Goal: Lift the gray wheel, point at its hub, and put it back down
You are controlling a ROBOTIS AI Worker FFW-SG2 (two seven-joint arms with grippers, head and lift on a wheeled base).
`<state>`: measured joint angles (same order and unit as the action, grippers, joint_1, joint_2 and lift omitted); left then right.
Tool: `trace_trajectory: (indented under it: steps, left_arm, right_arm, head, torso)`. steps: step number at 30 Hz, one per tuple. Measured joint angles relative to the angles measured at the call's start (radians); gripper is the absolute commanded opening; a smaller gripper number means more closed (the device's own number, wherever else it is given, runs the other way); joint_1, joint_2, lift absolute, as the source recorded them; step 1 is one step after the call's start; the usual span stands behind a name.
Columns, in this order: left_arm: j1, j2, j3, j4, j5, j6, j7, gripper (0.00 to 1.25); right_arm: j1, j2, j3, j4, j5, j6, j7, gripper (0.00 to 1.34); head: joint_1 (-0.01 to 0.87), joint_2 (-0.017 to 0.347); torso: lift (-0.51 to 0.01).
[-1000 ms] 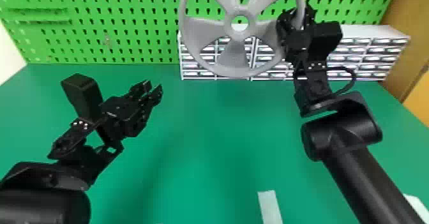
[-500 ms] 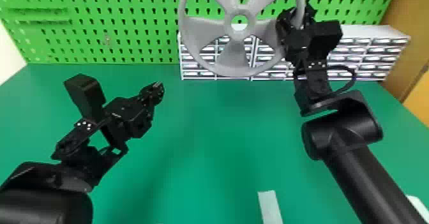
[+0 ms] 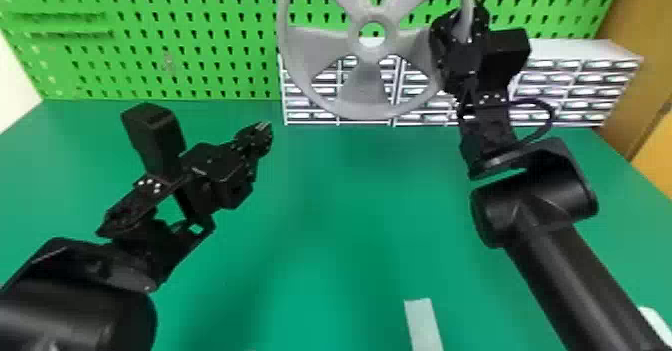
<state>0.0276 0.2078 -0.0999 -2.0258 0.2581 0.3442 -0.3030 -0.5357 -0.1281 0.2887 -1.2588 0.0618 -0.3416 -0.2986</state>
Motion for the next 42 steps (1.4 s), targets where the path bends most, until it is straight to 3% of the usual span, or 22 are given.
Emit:
trace_trajectory:
  steps: [7,25,42]
  left_arm:
    - [-0.061,0.015,-0.082,0.006,-0.001,0.000,0.059,0.02]
    - [-0.224,0.053,-0.279,0.132,-0.010,-0.159,0.209,0.02]
    - [-0.280,0.064,-0.349,0.182,-0.038,-0.237,0.299,0.02]
  right_arm:
    - [-0.004,0.007,0.015,0.007,0.013,0.004,0.000,0.01]
    - [-0.008,0.007,0.067,0.010,-0.001,0.004,0.001,0.01]
    - [0.000,0.008,0.107,0.010,-0.019,0.006,0.001,0.01]
  head:
    - [0.692,0.048]
    - [0.692,0.048]
    - [0.692,0.048]
  torso:
    - [-0.088]
    - [-0.088]
    - [-0.088]
